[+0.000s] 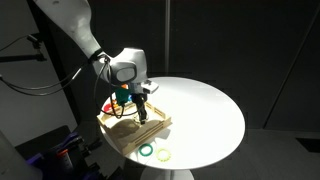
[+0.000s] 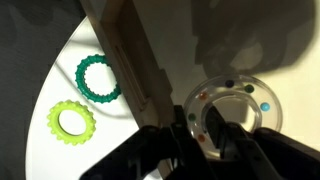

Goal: Pick up the clear ring and put it in the tray

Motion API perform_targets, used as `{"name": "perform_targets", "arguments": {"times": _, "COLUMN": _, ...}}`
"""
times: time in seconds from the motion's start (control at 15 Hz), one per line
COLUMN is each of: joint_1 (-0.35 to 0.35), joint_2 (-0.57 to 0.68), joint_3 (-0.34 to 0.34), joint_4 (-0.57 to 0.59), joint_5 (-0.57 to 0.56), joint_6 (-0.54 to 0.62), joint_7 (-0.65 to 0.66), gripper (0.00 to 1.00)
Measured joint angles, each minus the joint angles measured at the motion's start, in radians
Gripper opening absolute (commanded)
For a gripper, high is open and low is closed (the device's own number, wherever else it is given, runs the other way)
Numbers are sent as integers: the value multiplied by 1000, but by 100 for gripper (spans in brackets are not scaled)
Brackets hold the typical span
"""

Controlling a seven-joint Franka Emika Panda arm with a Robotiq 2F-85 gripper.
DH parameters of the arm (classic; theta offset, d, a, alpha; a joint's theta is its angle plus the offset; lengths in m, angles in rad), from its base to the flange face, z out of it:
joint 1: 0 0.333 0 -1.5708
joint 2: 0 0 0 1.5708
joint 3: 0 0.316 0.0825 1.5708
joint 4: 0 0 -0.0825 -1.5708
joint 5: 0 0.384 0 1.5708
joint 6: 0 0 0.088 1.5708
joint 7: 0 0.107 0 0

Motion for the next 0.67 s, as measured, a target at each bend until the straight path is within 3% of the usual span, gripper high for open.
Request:
{"name": "perform_targets", "arguments": {"times": 0.4, "joint_1": 54, "joint_2": 53, "joint_3": -39, "joint_4": -43, "joint_5": -139, "joint_6": 79, "joint_7": 118, "gripper": 11}}
{"name": "perform_targets", "arguments": {"times": 0.47, "joint_1": 69, "joint_2": 63, "joint_3": -53, "joint_4": -46, "joint_5": -156, "joint_6": 87, "joint_7": 135, "gripper": 32}}
{"name": "perform_targets", "arguments": {"times": 0.53, "joint_1": 83, "joint_2": 73, "joint_3": -67, "joint_4": -47, "joint_5": -168, "joint_6": 93, "joint_7": 149, "gripper": 46}}
{"name": "perform_targets", "arguments": {"times": 0.6, "joint_1": 94, "joint_2": 82, "joint_3": -78, "joint_4": -47, "joint_5": -178, "joint_6": 96, "joint_7": 161, "gripper": 57}}
{"name": "perform_targets", "arguments": {"times": 0.67, "joint_1": 106, "joint_2": 91, "joint_3": -90, "joint_4": -47, "joint_5": -184, "joint_6": 98, "joint_7": 167, "gripper": 58}}
